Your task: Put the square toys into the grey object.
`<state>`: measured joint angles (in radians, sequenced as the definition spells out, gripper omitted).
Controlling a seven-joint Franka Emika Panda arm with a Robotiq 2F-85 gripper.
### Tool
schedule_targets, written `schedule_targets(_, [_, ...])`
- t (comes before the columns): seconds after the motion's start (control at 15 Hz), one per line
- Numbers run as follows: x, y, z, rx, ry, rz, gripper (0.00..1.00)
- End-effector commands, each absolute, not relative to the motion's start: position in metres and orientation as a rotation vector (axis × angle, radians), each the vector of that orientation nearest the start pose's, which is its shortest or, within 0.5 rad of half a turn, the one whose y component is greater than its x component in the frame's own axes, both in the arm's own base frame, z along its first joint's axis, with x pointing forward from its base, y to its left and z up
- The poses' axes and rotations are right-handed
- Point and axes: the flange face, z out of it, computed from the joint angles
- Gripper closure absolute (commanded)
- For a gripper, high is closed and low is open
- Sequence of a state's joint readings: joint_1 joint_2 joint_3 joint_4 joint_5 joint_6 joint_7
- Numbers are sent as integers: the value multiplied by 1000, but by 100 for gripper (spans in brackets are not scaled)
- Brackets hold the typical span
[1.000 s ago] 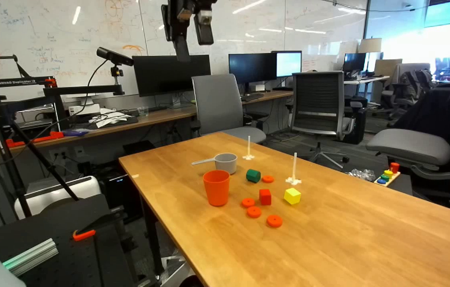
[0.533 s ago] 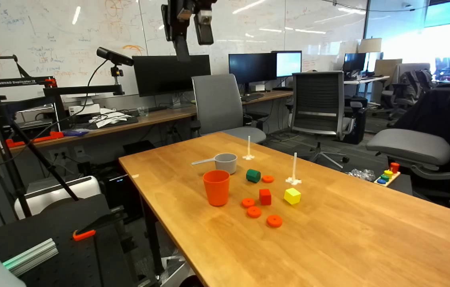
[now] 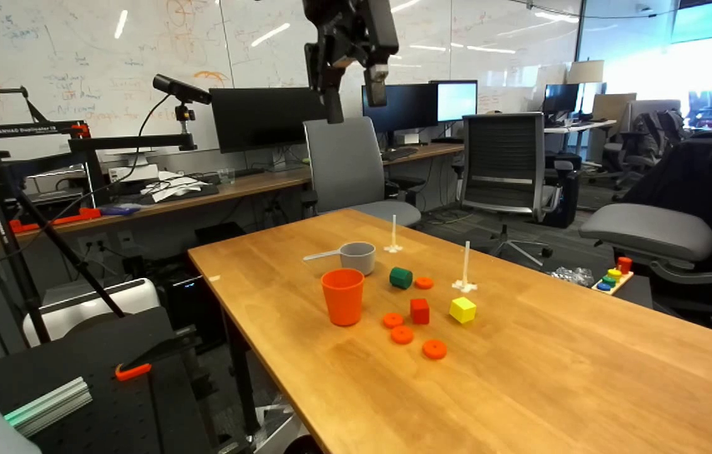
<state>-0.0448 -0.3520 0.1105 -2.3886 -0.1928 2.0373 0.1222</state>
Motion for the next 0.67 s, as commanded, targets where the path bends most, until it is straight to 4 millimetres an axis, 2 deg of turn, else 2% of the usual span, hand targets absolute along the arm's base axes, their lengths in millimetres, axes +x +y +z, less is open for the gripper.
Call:
schedule_targets(0.0, [511,54,437,-3364,-95,-3,0])
schedule_targets(0.13, [543,74,419,-3339,-145,48,0])
schedule_targets(0.4, [600,110,367,-3306,-205,155,0])
schedule_targets(0.53, [618,123,341,-3301,-207,259,0])
schedule_targets(0.6, [622,133,358,-3343,-213,220,0])
